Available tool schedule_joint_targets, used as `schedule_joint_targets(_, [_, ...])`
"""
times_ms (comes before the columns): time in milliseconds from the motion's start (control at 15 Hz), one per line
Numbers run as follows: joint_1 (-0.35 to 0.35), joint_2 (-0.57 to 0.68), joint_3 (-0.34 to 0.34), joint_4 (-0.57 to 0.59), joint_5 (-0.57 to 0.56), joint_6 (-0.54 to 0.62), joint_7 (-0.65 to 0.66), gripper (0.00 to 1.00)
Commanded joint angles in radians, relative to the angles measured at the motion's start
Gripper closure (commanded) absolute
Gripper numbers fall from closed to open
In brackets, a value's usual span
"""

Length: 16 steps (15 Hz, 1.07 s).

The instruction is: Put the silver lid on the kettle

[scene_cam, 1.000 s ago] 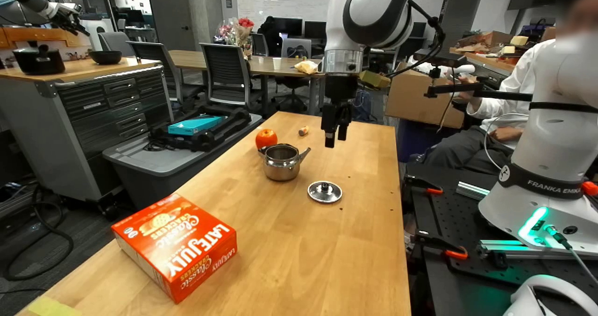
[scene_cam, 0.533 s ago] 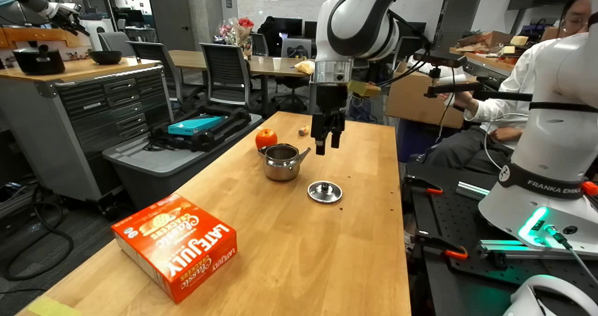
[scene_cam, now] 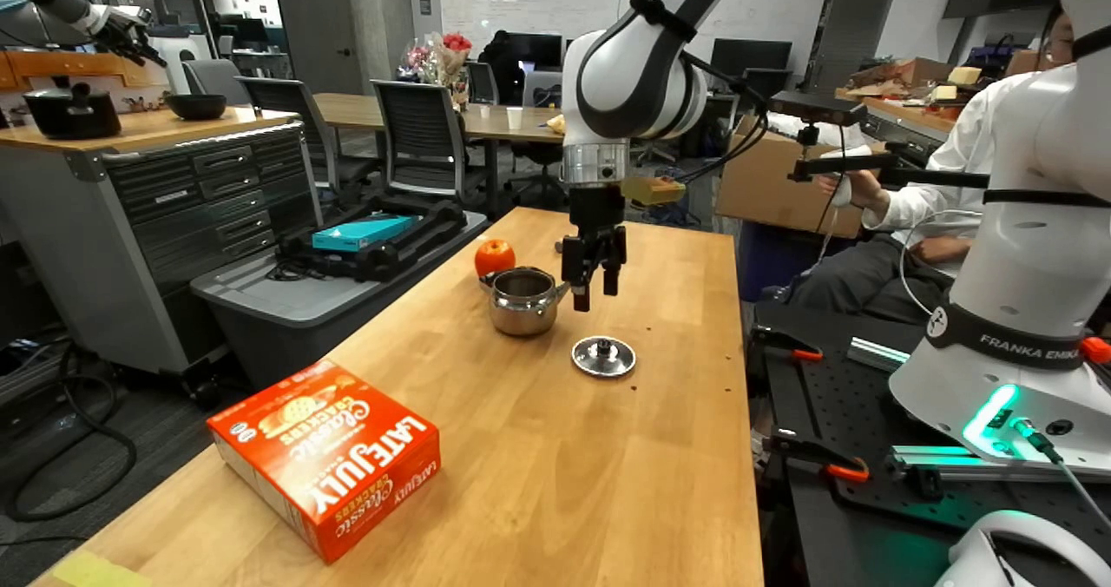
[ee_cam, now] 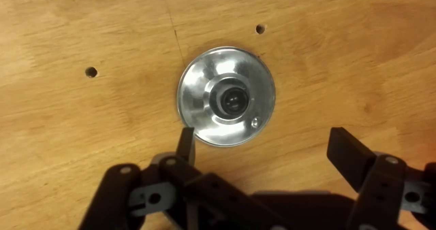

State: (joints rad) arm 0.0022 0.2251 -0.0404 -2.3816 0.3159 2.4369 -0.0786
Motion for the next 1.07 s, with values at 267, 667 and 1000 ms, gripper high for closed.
schedule_joint_targets(267, [-0.012,0.094,0.03,0.074,-0.063,-0.066,0.046,0.0])
schedule_joint_targets(667, [-0.013,0.131,0.026,0.104,-0.085,-0.118,0.079,0.0])
schedule_joint_targets(1000, [-0.022,0.161,0.028,0.133,-0.074,-0.151,0.079,0.0])
